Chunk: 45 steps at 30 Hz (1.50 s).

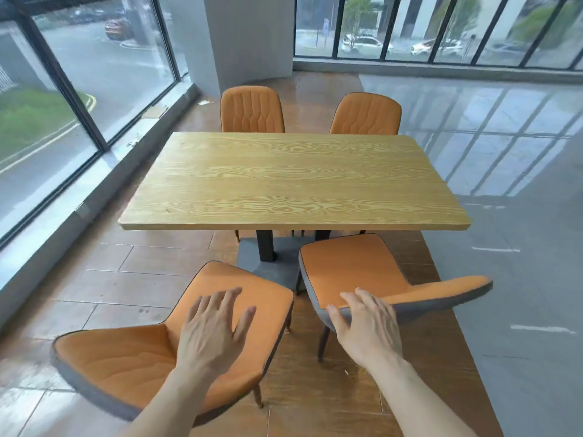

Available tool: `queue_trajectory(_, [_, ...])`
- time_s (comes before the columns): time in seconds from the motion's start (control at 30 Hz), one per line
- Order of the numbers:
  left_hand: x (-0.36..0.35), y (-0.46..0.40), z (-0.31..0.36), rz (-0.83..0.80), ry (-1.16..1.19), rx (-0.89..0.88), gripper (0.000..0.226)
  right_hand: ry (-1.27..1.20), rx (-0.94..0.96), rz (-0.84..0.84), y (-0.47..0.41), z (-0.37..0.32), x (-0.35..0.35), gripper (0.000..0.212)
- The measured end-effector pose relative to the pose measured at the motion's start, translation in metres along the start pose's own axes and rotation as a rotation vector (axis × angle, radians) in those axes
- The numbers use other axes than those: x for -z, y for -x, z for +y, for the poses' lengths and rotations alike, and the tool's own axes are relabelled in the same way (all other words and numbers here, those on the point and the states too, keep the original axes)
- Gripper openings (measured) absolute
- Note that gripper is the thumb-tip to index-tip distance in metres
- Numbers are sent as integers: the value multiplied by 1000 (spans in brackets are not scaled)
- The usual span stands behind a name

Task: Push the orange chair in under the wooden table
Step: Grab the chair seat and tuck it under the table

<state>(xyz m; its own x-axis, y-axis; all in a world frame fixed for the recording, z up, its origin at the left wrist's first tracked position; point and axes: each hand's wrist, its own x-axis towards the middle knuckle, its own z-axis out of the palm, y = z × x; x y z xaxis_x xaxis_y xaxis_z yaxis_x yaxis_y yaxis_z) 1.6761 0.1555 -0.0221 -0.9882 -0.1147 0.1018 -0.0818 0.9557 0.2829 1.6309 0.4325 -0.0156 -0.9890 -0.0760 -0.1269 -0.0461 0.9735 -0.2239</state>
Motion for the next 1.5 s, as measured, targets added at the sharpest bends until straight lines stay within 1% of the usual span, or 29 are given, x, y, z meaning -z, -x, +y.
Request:
queue_trajectory(0.1, [26, 17, -92, 7, 2, -45, 55, -21, -61, 9, 33, -87, -26, 62])
queue_trajectory(0.27, [57, 32, -212, -19, -5, -49, 58, -92, -100, -40, 77, -212, -64, 65])
queue_trajectory(0.4, [56, 31, -271, -78, -49, -135, 60, -142, -91, -123, 101, -280, -95, 73])
queue_trajectory(0.5, [50, 31, -294, -132, -73, -177, 61, -166, -103, -192, 114, -308, -119, 80])
queue_trajectory(0.57, [42, 34, -309, -179, -61, -181, 63, -150, -119, -164, 120, -323, -137, 91])
queue_trajectory(0.63, [37, 36, -316, -210, -24, -171, 62, -128, -139, -90, 122, -329, -147, 96])
queue_trajectory(0.73, [34, 41, -318, -179, -7, -140, 59, -88, -155, -44, 117, -329, -154, 83])
queue_trajectory(0.87, [33, 51, -316, -190, -26, -96, 60, -98, -60, 66, 113, -320, -159, 64])
queue_trajectory(0.93, [32, 56, -315, -198, -50, -79, 61, -87, -13, 72, 108, -314, -157, 60])
queue_trajectory(1.0, [32, 59, -309, -199, -80, -68, 62, -59, 12, 54, 100, -304, -152, 64])
queue_trajectory(1.07, [31, 58, -301, -201, -87, -48, 63, -64, 3, 32, 89, -295, -147, 73])
queue_trajectory(1.13, [28, 49, -294, -206, -61, -25, 64, -142, -74, 4, 77, -288, -143, 79])
queue_trajectory(1.2, [22, 40, -291, -211, -20, -48, 60, -178, -144, -18, 67, -286, -143, 80])
queue_trajectory(1.27, [17, 34, -291, -200, 18, -97, 53, -151, -149, 28, 61, -285, -147, 82])
queue_trajectory(1.37, [15, 30, -291, -170, 65, -80, 49, -142, -119, 120, 56, -282, -154, 82])
queue_trajectory(1.5, [11, 15, -281, -140, 84, -55, 49, -165, -113, 141, 36, -274, -151, 79])
